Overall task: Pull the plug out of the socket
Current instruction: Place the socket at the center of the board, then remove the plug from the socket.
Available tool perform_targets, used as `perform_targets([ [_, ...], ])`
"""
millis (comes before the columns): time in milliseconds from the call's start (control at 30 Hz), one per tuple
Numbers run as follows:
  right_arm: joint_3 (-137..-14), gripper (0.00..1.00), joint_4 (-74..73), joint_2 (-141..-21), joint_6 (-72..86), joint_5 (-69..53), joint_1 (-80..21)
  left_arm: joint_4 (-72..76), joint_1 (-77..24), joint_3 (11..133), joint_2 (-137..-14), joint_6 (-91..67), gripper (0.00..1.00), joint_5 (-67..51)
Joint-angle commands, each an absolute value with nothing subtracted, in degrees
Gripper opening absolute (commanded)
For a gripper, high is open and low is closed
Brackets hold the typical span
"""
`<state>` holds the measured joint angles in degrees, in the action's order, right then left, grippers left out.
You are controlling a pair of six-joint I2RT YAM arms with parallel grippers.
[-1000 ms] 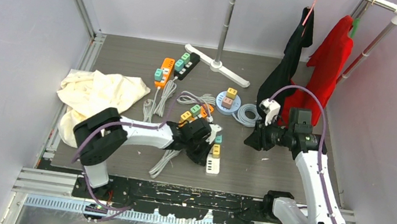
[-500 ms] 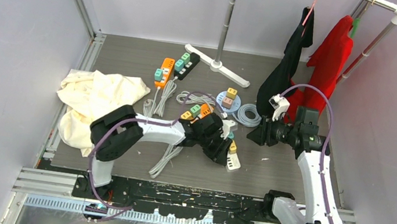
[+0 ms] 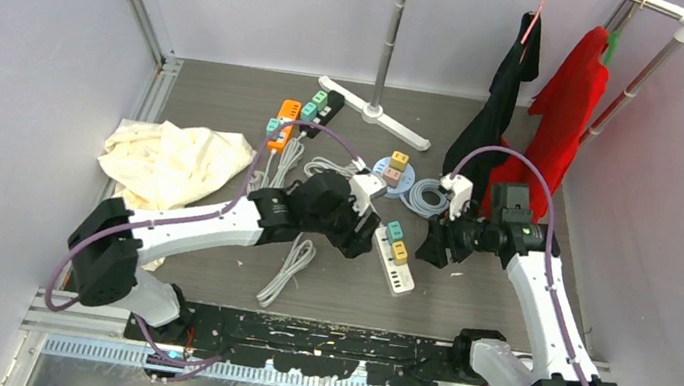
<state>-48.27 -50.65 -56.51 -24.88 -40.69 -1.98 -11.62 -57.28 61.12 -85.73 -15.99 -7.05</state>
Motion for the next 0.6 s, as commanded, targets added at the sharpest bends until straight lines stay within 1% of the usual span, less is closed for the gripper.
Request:
perform_targets([
  [0,-51.5,0.64,-52.8,-58.5,-29.1,-33.3,-7.9,-13.6,-56.1,59.5,-79.4,-12.2,0.68,3.4],
  [67,-52.0,0.68,-53.1,-59.9,-29.4,-30.0,-11.0,-12.5,-55.6,58.4,-76.6,-12.2,0.77,5.2],
  [133,-52.4,0.70,-52.8,-61.3,-29.0,-27.0,-14.0,-10.6,-55.2,56.7,-74.3,-12.5,0.85,6.6],
  [200,-52.5,0.71,-50.8,-62.4,-26.8,-23.8,-16.9,-8.5,-55.0,54.5,-71.6,-12.7,0.87,8.1],
  [233,-52.4,0.71,-49.6,-62.8,-25.3,-23.0,-18.1,-7.9,-54.9,53.7,-70.2,-12.8,0.91,9.0],
  [367,-51.3,0.69,-43.1,-64.3,-17.6,-19.4,-22.5,-5.4,-54.7,50.0,-66.3,-13.4,0.92,11.4],
  [567,-47.7,0.64,-35.0,-67.3,-13.4,-12.8,-25.9,2.8,-54.7,42.1,-60.8,-13.1,0.90,10.3],
])
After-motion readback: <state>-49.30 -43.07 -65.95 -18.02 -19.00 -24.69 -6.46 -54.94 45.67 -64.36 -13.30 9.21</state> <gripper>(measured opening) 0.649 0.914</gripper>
